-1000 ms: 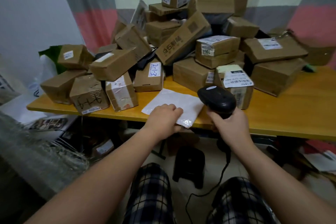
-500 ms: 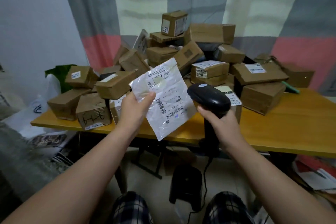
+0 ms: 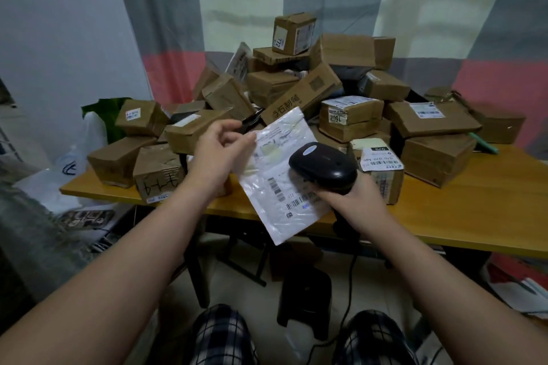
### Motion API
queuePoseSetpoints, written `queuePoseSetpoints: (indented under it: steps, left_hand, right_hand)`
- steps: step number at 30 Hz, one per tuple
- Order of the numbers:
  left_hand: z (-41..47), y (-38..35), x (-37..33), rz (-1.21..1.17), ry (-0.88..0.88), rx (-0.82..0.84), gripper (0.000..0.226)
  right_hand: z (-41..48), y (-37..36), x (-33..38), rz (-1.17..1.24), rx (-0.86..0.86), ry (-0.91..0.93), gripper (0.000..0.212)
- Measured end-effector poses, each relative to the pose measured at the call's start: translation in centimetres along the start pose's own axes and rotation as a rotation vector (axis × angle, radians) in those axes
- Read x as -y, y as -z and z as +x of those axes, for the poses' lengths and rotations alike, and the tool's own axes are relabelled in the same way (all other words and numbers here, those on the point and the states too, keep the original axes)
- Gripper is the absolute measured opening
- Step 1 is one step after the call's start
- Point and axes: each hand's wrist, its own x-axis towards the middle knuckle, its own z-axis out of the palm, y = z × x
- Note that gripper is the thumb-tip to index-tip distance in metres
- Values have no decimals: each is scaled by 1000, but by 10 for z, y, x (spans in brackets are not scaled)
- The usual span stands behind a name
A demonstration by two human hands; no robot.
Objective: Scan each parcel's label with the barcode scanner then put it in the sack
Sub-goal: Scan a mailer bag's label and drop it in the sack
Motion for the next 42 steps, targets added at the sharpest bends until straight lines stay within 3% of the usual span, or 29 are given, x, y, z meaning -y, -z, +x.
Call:
queuePoseSetpoints:
  steps: [3, 5, 8, 11, 14, 17, 19, 20, 22, 23, 25, 27, 29, 31, 42]
  left_hand:
    - [15, 10, -3, 283, 73, 366, 52]
    - [14, 10, -1, 319, 159, 500, 43]
    - [6, -1, 4, 217, 146, 307, 9]
    - [-3, -9, 18, -138, 223, 53, 9]
    - [-16, -16, 34, -326, 324, 42, 21]
    - [-26, -20, 38, -269, 286, 16, 37]
    - [-22, -12, 33, -125, 198, -39, 62]
    - [-16, -6, 30, -1, 149, -23, 79]
    - [-5, 5, 27, 216, 100, 160, 99]
    - [-1, 7, 27, 252, 113, 275, 96]
    - [3, 6, 25, 239, 147, 378, 64]
    - [3, -1, 24, 214, 121, 277, 25]
    - [5, -5, 29, 118, 127, 137, 6]
    - [7, -5, 36, 11, 179, 36, 8]
    - [4, -15, 50, -19, 152, -113, 10]
  right_hand:
    - [5, 8, 2, -73, 141, 62, 47]
    - [6, 6, 2, -51, 136, 63, 49]
    - [5, -1, 0, 106, -80, 4, 53]
    - [-2, -5, -4, 369, -172, -117, 47]
    - [-10, -11, -3, 499, -124, -164, 29]
    - [-8, -9, -4, 406, -120, -103, 29]
    - [-2, -1, -5, 224, -83, -51, 34]
    - [1, 3, -5, 138, -43, -31, 37]
    - [6, 9, -4, 42, 66, 3, 43]
    - [8, 10, -1, 22, 117, 21, 47]
    - [12, 10, 6, -5, 167, 79, 51]
    - [13, 6, 11, -66, 75, 116, 53]
    - [11, -2, 10, -99, -133, 67, 48]
    - [4, -11, 8, -36, -250, -12, 41]
    - [-13, -34, 4, -29, -239, -152, 26]
